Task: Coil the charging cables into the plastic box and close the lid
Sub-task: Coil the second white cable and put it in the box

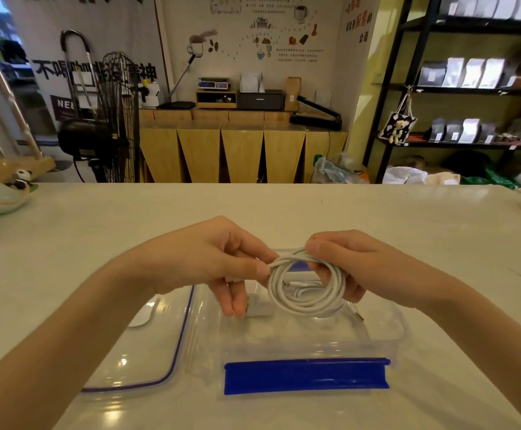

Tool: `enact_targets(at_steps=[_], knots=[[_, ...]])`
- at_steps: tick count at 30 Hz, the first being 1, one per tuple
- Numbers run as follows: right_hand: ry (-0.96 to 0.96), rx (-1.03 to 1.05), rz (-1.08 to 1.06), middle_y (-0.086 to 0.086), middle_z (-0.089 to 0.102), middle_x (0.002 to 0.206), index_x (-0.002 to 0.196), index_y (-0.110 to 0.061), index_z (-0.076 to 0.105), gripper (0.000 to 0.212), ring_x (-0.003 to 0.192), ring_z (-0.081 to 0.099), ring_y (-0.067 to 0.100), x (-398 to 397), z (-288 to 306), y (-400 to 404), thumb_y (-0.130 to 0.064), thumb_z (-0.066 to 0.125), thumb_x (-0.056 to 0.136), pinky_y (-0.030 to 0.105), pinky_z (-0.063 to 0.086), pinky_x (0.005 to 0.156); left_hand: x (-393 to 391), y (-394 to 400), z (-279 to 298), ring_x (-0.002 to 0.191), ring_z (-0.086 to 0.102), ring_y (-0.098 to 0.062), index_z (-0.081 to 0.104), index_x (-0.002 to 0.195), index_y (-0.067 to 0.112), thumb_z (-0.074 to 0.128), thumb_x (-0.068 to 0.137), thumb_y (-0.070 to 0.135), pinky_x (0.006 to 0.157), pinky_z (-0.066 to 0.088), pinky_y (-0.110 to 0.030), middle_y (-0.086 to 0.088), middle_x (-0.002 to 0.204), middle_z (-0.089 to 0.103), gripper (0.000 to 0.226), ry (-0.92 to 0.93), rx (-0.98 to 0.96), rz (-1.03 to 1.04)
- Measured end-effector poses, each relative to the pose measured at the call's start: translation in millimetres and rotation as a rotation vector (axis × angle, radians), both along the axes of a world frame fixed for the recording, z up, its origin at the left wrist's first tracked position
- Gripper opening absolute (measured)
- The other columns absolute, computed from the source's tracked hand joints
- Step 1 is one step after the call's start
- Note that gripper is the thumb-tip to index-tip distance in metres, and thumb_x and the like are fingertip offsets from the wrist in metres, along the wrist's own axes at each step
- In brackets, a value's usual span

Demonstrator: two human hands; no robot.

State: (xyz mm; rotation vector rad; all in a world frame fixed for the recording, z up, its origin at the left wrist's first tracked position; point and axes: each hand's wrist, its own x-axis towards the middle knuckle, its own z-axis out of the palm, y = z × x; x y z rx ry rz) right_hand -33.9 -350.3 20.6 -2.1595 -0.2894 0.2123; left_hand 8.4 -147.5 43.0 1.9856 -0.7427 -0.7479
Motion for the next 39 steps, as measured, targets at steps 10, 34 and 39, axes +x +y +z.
enact_targets(at_steps=[10, 34, 39], knots=[[0.033, 0.034, 0.024, -0.004, 0.050, 0.058, 0.078, -0.013, 0.059, 0.043, 0.052, 0.044, 0.010, 1, -10, -5, -0.051, 0.040, 0.075, 0.016, 0.040, 0.047, 6, 6, -5, 0.050, 0.066, -0.012, 0.061, 0.114, 0.023, 0.054, 0.084, 0.012, 0.046, 0.052, -0.017, 0.002, 0.105, 0.072, 0.032, 0.088, 0.053, -0.039], [0.041, -0.434, 0.030, -0.004, 0.062, 0.064, 0.086, -0.010, 0.071, 0.023, 0.052, 0.052, 0.005, 6, -36, 18, -0.029, 0.057, 0.087, 0.015, 0.044, 0.053, -19, -22, -48, 0.060, 0.048, -0.016, 0.051, 0.070, 0.010, 0.038, 0.094, 0.031, 0.059, 0.043, -0.033, 0.000, 0.062, 0.047, 0.034, -0.634, 0.681, -0.090], [0.049, -0.491, 0.074, 0.010, 0.072, 0.077, 0.085, -0.007, 0.072, 0.025, 0.062, 0.060, 0.016, 16, -34, 17, -0.028, 0.059, 0.085, 0.029, 0.052, 0.063, -15, -23, -50, 0.060, 0.045, -0.017, 0.059, 0.082, 0.010, 0.042, 0.093, 0.017, 0.059, 0.040, -0.029, 0.002, 0.059, 0.037, 0.022, -0.751, 0.732, -0.120]])
